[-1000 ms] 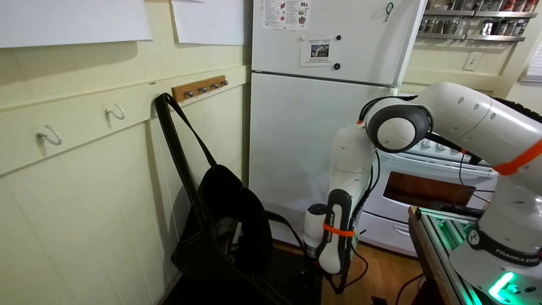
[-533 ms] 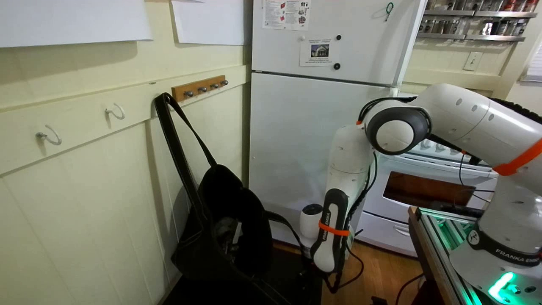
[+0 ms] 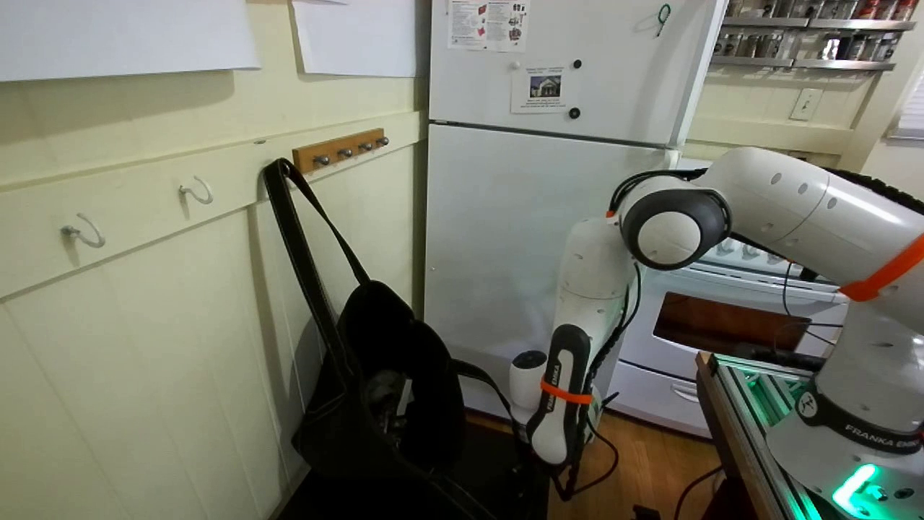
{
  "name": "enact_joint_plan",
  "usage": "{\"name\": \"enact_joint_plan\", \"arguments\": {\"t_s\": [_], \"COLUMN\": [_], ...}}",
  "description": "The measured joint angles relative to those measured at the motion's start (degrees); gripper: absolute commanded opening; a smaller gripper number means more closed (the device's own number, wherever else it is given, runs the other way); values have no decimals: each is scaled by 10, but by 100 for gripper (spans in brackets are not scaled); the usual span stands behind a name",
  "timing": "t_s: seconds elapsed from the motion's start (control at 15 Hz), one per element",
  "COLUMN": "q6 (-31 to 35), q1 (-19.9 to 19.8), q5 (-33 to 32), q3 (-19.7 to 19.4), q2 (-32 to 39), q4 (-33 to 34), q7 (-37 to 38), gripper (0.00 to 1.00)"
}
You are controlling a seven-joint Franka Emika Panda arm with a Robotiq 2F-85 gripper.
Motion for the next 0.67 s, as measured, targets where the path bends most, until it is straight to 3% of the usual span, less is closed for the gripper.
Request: {"name": "enact_joint_plan", "arguments": {"t_s": [0.6,0.67], "q6": [0,0], "q1": [11,13], "q5": [0,0], "q3": [-15,-19], "q2": [21,21], "q4": [36,36], "q7": [2,2], "gripper": [6,2]}}
